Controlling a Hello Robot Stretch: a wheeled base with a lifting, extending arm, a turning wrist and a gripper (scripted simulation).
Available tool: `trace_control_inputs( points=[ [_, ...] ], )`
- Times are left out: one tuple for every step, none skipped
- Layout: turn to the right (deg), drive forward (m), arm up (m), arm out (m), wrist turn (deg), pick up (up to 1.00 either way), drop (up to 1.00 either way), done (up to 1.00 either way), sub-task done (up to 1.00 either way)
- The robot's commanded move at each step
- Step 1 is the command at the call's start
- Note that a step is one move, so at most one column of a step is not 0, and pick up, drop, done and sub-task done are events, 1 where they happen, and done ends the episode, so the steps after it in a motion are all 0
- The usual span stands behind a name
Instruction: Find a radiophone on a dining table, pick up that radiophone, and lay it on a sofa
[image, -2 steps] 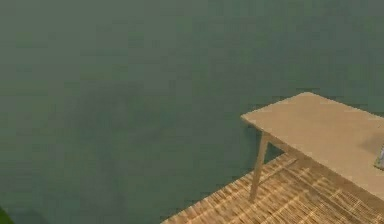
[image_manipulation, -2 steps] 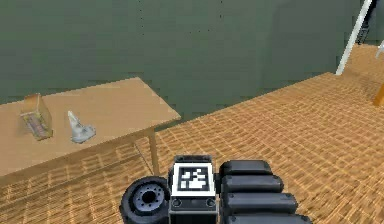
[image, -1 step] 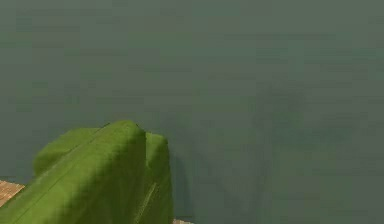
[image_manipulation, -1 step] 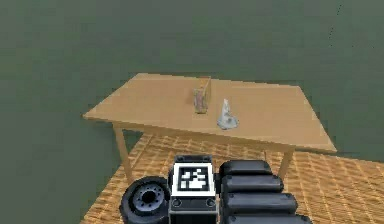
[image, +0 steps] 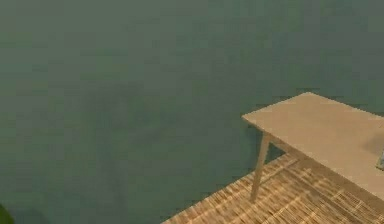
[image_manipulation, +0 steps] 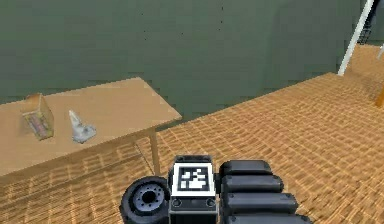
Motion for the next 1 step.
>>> trace_control_inputs(
  points=[
    [45.0,0.00,0.00,0.00,0.0,0.00,0.00,0.00,0.00]
  ],
)
